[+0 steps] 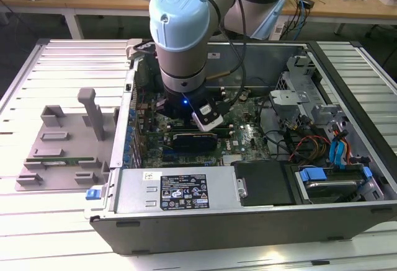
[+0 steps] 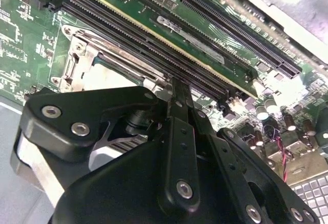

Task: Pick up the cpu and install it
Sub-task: 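Install the second cpu locking lever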

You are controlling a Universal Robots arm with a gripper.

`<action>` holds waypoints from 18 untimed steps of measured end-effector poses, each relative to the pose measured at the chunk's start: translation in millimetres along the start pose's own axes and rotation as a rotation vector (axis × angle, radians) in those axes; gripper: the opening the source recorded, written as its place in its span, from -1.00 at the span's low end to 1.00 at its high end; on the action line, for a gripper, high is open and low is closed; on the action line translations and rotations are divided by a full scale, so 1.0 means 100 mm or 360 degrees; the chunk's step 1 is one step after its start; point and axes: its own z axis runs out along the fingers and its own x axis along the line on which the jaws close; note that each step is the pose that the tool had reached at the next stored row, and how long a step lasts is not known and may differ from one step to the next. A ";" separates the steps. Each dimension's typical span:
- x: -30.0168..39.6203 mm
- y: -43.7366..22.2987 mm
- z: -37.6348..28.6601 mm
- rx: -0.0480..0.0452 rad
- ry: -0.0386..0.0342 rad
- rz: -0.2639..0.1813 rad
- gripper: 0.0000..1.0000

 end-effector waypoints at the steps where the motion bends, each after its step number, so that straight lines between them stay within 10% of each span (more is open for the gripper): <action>1: 0.001 -0.001 0.004 -0.0002 0.0000 0.0001 -0.79; 18: 0.056 0.046 0.057 -0.0008 -0.0002 0.0008 -0.79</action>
